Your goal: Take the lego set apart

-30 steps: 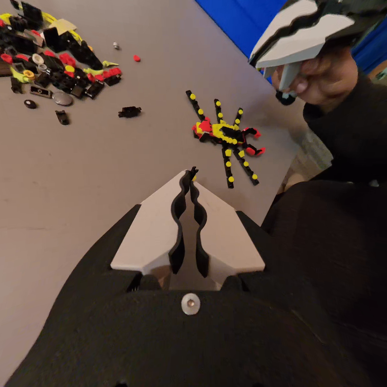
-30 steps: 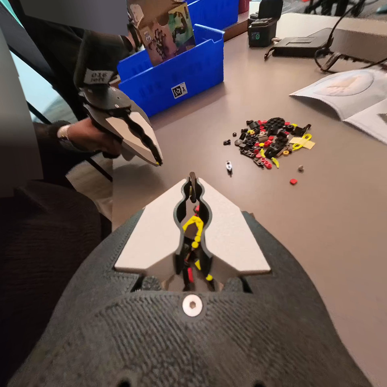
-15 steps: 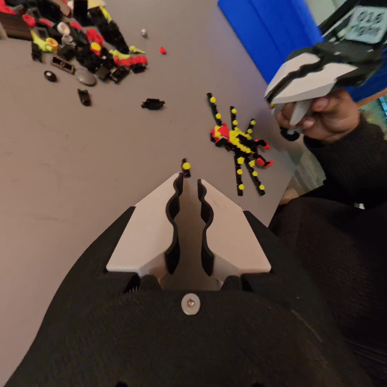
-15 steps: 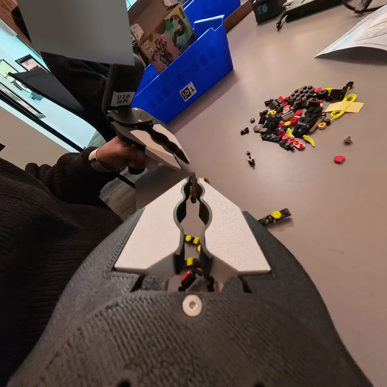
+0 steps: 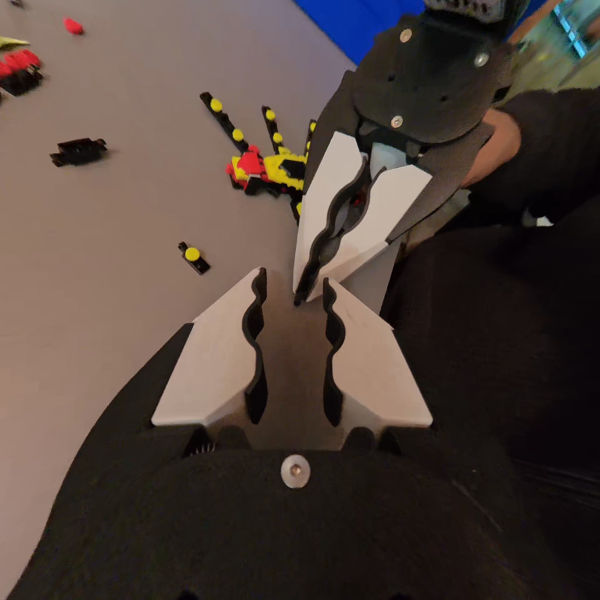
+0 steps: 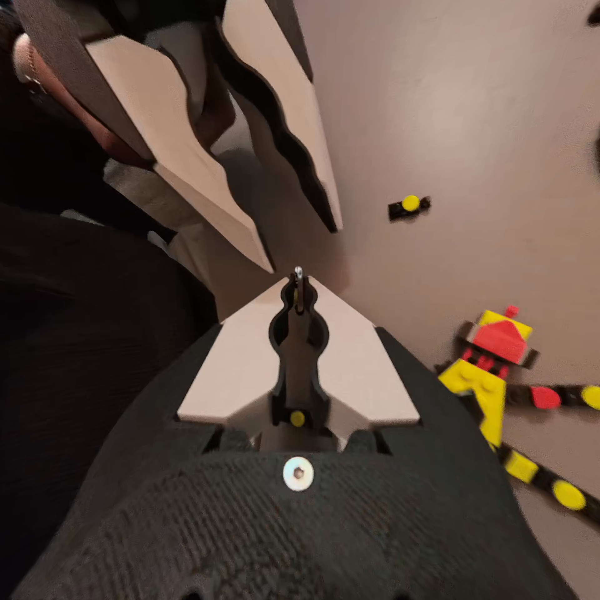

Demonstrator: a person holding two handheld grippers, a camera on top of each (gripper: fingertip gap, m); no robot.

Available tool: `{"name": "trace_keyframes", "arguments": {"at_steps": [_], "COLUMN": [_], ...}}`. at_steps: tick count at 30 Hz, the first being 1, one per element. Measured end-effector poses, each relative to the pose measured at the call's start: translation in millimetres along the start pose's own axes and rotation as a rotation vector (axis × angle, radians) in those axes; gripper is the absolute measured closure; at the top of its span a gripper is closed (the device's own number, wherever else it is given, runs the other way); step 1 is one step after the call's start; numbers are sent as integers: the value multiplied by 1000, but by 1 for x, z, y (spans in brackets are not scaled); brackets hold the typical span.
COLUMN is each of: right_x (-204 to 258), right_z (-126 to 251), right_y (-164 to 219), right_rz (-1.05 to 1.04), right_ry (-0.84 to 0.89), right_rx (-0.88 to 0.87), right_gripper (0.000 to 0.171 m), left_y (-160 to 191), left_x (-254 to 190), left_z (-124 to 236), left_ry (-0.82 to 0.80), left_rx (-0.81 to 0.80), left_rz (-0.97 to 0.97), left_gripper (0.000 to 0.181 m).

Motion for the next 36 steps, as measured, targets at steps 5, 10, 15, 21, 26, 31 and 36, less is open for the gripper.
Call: {"name": "trace_keyframes", "arguments": {"at_steps": [5, 10, 15, 21, 26, 31, 36], "right_x": [-13, -23, -2, 10, 13, 17, 17], "right_z": [3, 42, 42, 15, 11, 15, 16], "right_y": [-5, -32, -21, 3, 7, 2, 3], "right_rz": [-98, 8, 234, 504, 626, 949, 1094], "right_ry": [17, 85, -55, -9, -5, 79, 154], "right_rx": [-82, -257, -165, 37, 52, 28, 79], "right_gripper": [142, 139, 151, 146, 145, 158, 166], "left_y": [2, 7, 22, 29, 23, 14, 11], "left_x": [2, 6, -8, -11, -8, -13, -10], "left_z": [3, 6, -5, -14, -8, -4, -3], "left_ry": [-17, -30, 37, -16, 26, 106, 91], "left_rx": [15, 50, 163, 233, 179, 100, 70], "left_rz": [-11, -13, -99, -217, -92, 45, 59], "left_gripper": [152, 157, 155, 175, 176, 176, 172]}}
Point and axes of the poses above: each gripper's, where its closed fingertips meet, z back along the fingers, y out of its underside, x = y × z across the jaws, the point moved 6 cm from there along z, back along the fingers, and after that the axes turned 15 degrees about -x, right-handed, at the moved point
